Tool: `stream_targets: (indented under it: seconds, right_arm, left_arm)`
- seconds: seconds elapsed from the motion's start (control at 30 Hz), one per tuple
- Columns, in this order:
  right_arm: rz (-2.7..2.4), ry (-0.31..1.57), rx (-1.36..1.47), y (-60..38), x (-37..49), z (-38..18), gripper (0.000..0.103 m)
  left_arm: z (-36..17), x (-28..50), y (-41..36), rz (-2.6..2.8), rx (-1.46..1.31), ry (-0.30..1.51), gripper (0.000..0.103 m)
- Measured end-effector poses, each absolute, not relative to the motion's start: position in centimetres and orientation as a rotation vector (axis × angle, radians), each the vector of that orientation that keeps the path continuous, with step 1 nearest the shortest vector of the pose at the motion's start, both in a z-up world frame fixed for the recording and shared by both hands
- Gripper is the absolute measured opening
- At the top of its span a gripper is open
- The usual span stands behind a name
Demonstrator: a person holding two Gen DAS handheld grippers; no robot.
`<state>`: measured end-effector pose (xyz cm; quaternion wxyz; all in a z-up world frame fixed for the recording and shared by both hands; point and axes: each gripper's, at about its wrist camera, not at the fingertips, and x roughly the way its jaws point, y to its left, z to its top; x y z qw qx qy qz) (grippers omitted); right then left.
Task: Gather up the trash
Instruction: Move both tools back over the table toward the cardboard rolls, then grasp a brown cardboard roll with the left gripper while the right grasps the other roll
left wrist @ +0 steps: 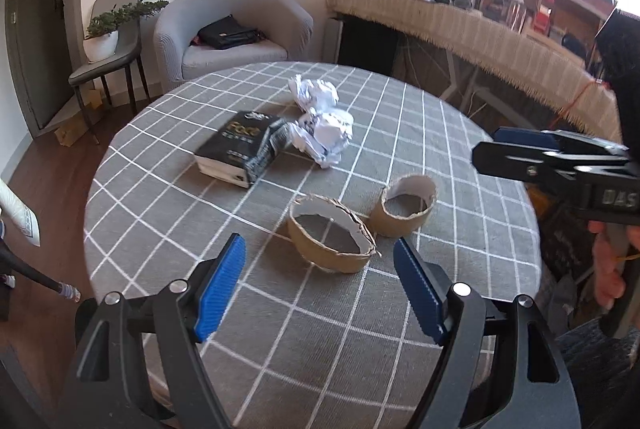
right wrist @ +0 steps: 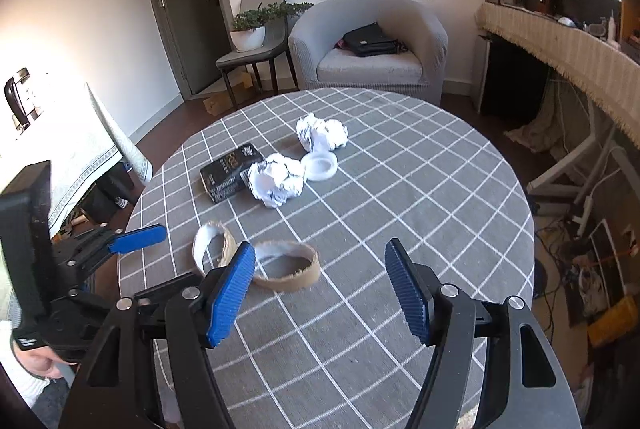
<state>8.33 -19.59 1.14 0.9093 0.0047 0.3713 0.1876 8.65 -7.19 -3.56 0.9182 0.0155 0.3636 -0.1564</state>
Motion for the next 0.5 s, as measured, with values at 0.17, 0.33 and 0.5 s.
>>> stream_targets:
  seconds: [0.17, 0.33, 0.5]
  right_arm:
    - [0.401, 0.782, -0.003, -19.7, 8.1, 0.7, 0.070]
    - [0.411, 0.805, -0.023, -19.6, 8.0, 0.0, 0.071]
    - [0.410, 0.813, -0.024, -19.9, 7.9, -0.4, 0.075]
  left_arm:
    - [-4.9, 9.7, -8.1, -0.286, 0.042, 0.776, 0.079]
    - [-5.3, 10.2, -8.7, -0.268, 0.050, 0.771, 0.074]
    - [-5.4, 10.7, -8.8, -0.249, 0.058, 0.771, 0.057]
